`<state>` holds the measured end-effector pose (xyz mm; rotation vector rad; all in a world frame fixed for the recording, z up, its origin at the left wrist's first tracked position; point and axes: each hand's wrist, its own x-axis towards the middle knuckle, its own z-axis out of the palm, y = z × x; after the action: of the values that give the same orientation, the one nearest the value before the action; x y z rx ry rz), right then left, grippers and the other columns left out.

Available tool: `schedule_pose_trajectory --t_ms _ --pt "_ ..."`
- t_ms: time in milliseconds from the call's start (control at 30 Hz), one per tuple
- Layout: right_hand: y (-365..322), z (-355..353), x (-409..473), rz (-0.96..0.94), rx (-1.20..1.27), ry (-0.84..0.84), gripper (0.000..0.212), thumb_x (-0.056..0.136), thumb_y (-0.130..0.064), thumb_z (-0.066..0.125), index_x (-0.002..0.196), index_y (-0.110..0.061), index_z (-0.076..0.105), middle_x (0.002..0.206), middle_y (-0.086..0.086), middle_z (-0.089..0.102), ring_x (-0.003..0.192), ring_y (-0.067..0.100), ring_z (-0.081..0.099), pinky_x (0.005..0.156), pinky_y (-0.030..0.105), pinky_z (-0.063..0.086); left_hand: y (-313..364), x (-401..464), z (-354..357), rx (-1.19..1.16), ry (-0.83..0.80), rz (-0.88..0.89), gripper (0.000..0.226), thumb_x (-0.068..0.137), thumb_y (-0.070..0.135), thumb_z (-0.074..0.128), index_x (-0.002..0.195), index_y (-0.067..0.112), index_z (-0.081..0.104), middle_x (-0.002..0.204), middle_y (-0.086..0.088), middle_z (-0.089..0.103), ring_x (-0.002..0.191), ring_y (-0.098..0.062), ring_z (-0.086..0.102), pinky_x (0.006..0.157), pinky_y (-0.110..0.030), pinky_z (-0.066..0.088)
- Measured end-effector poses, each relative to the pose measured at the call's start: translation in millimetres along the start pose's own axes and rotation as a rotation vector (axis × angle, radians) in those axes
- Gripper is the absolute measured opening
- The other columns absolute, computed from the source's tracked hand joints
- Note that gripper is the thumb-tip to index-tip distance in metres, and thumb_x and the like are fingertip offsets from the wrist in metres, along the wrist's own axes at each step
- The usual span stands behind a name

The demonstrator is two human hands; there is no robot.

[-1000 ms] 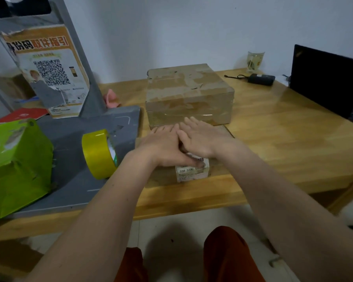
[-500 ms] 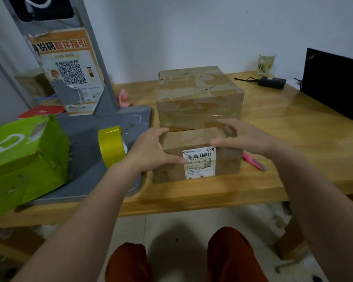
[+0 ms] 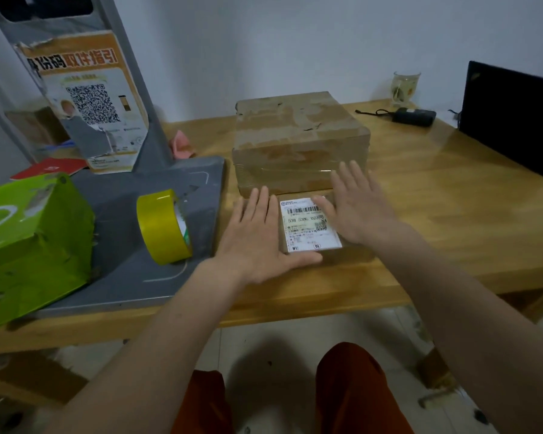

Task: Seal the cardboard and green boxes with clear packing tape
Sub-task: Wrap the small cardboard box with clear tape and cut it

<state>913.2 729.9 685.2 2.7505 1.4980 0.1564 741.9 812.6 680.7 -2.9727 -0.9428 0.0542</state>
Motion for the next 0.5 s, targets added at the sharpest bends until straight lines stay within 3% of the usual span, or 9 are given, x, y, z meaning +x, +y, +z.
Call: schedule_pose_trajectory --t_ms 100,200,367,500 --pt "-18 1 8 -0.047 0.002 -0.109 0.071 0.098 -0.055 0.002 0.153 -0.011 -0.008 0.161 0.008 -0.015 0.147 0.023 -0.018 0.121 0.042 -0.007 2 11 -6 -0.047 -0.129 0.021 0.140 0.061 0.094 0.045 0.153 0.009 -0.017 0.161 -0.010 -0.024 0.148 -0.024 -0.023 0.119 -0.039 -0.011" --pt "-49 3 8 -0.164 0.103 -0.150 0.058 0.103 -0.037 0.007 0.154 -0.013 -0.008 0.161 0.005 -0.017 0.147 0.019 -0.018 0.121 0.039 -0.008 7 18 -5 -0.075 -0.134 0.049 0.137 0.066 0.085 0.057 0.153 0.011 -0.018 0.160 -0.007 -0.026 0.147 -0.023 -0.025 0.119 -0.036 -0.012" --pt "-40 -3 -18 -0.339 0.198 -0.174 0.056 0.105 -0.032 0.015 0.154 -0.014 -0.004 0.162 0.000 -0.012 0.148 0.011 -0.013 0.119 0.029 -0.006 -1 17 -3 -0.110 -0.128 0.023 0.123 0.075 0.080 0.052 0.154 0.014 -0.016 0.161 -0.004 -0.023 0.148 -0.018 -0.021 0.119 -0.034 -0.008" --pt "-21 -3 -61 -0.420 0.223 -0.041 0.052 0.105 -0.035 0.019 0.155 -0.022 0.018 0.161 -0.009 0.010 0.148 0.003 0.007 0.117 0.025 0.010 3 7 3 -0.057 -0.044 0.019 0.096 0.083 0.077 0.042 0.155 0.034 -0.006 0.164 0.002 -0.014 0.150 -0.018 -0.013 0.121 -0.040 0.007"
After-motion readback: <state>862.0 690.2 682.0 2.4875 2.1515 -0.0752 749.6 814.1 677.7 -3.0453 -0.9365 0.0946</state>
